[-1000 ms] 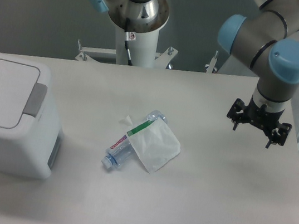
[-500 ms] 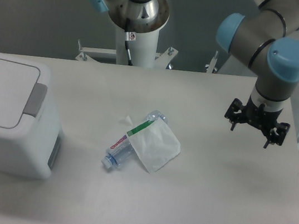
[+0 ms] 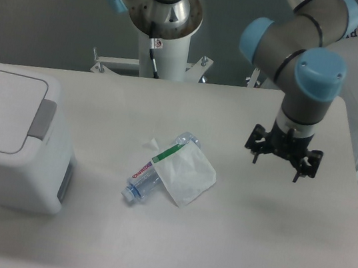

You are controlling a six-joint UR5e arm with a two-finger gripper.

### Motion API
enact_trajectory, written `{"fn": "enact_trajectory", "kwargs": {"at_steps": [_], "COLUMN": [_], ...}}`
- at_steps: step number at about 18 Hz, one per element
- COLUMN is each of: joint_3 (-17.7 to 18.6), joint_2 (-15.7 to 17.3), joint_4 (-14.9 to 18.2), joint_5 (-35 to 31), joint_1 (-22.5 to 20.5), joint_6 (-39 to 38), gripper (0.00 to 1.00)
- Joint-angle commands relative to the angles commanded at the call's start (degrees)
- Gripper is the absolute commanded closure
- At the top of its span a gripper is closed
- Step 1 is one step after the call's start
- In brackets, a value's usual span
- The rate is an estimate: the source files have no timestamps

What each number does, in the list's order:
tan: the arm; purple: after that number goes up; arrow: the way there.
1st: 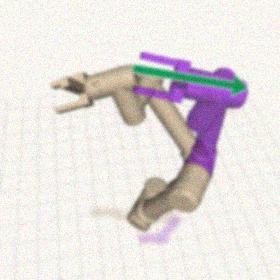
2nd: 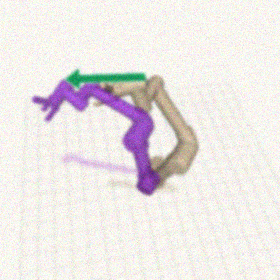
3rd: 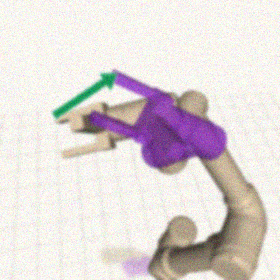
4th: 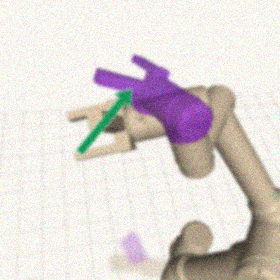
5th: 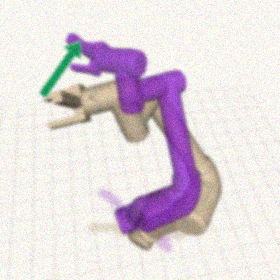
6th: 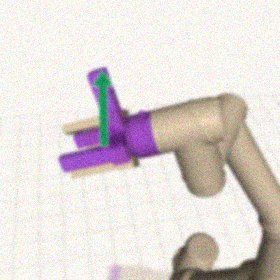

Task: Open the trash can
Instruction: 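Move the open gripper across the table toward the trash can lid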

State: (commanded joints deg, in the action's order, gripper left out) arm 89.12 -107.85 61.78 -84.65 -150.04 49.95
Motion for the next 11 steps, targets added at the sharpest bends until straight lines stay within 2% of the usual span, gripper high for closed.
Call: {"fn": "enact_trajectory", "kwargs": {"at_steps": [4, 7, 11], "joint_3": [-1.1, -3.7, -6.2], "joint_2": [2.2, 3.0, 5.1], "joint_4": [0.0, 0.2, 4.4], "joint_5": [2.0, 3.2, 5.6], "joint_1": [5.0, 8.7, 12.6], "joint_6": [-10.2, -18.3, -23.7], "gripper": [0.00, 0.00, 0.00]}}
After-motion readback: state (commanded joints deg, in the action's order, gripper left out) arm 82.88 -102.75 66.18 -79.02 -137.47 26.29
